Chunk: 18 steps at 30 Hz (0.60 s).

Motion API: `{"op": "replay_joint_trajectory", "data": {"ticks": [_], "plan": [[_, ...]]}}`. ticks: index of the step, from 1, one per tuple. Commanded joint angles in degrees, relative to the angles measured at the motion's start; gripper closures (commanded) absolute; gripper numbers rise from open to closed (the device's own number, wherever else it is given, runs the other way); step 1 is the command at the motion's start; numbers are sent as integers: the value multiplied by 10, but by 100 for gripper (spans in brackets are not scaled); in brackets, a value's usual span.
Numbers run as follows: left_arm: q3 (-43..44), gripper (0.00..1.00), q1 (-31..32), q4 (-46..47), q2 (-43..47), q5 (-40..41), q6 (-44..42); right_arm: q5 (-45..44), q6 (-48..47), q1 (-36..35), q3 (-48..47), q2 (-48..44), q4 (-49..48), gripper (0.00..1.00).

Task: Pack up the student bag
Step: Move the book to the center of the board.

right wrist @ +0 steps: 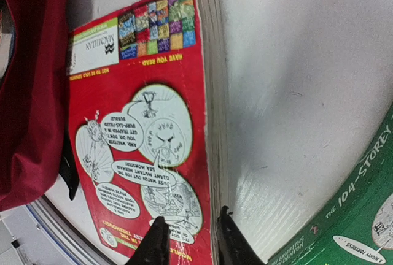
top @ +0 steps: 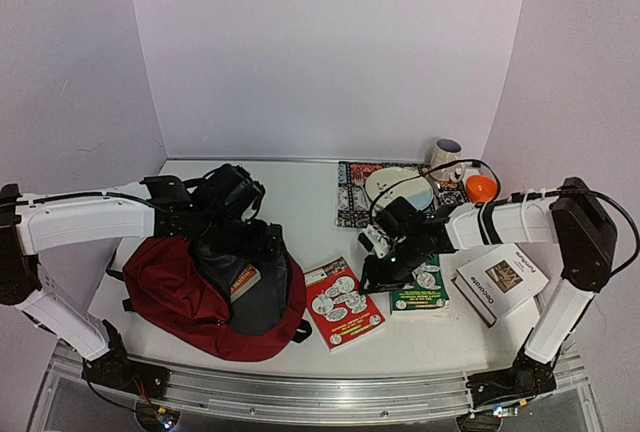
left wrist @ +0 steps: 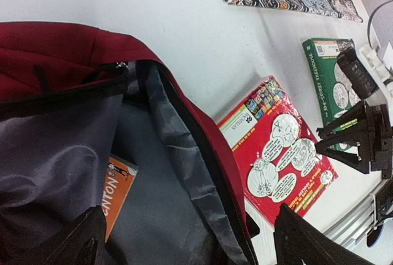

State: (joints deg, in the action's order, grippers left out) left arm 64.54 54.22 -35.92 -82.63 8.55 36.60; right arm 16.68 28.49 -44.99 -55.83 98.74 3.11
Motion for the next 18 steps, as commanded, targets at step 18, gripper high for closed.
{"op": "replay_joint_trajectory", "data": {"ticks": [18], "plan": [[85, 31, 168, 64, -165, -74, 76, -20, -30, 10, -91, 76, 42, 46]]}}
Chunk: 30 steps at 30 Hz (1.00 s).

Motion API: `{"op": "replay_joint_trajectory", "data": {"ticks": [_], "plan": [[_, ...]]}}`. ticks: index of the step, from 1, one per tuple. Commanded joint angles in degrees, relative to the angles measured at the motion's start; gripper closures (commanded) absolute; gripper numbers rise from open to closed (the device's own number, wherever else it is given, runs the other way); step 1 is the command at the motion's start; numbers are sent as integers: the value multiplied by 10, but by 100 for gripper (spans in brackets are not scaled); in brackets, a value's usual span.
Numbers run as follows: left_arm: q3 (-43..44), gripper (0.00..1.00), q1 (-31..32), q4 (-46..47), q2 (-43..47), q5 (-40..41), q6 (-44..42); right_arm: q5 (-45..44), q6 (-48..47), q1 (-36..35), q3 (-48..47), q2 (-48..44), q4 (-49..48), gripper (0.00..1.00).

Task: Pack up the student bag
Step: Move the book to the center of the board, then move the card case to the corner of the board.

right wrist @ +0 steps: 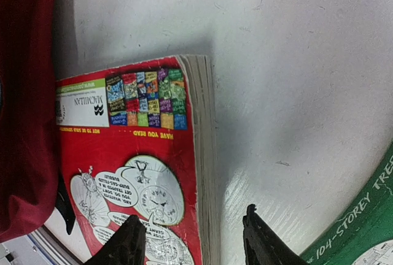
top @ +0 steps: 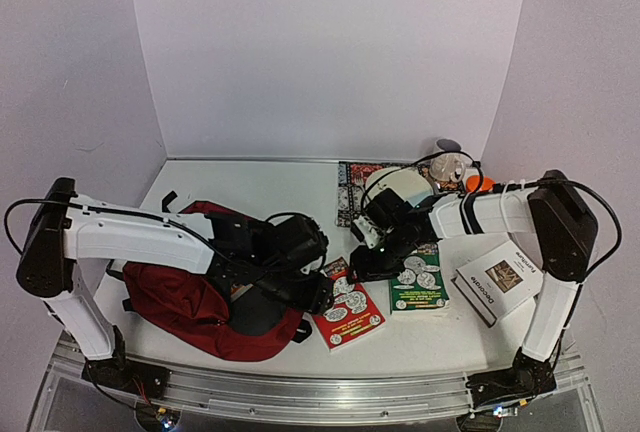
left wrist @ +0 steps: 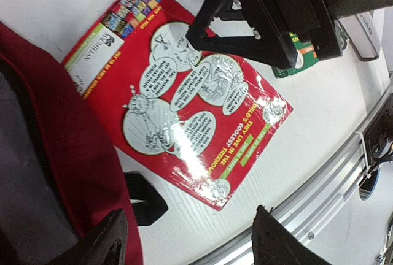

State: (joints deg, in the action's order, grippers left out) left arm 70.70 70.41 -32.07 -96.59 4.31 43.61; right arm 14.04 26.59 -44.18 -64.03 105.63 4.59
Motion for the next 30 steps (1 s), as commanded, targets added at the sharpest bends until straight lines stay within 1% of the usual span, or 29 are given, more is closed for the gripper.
{"op": "replay_joint_trajectory", "data": {"ticks": [1, 5, 9, 18, 24, 30], "plan": [[22, 32, 6, 29, -34, -36, 6, 7, -12, 1, -9, 7, 27, 46], [19, 40, 6, 39, -62, -36, 5, 11, -13, 1, -8, 8, 27, 45], [23, 44, 2, 44, -90, -38, 2, 20, -11, 1, -9, 11, 26, 44], [-18, 46, -45, 67, -120, -37, 6, 40, -4, 0, -5, 15, 17, 41], [-54, 48, -100, 108, -124, -64, 4, 56, 4, -6, 3, 22, 5, 40], [-63, 48, -137, 112, -124, -55, -11, 72, 21, -11, 16, 18, -17, 40]]}}
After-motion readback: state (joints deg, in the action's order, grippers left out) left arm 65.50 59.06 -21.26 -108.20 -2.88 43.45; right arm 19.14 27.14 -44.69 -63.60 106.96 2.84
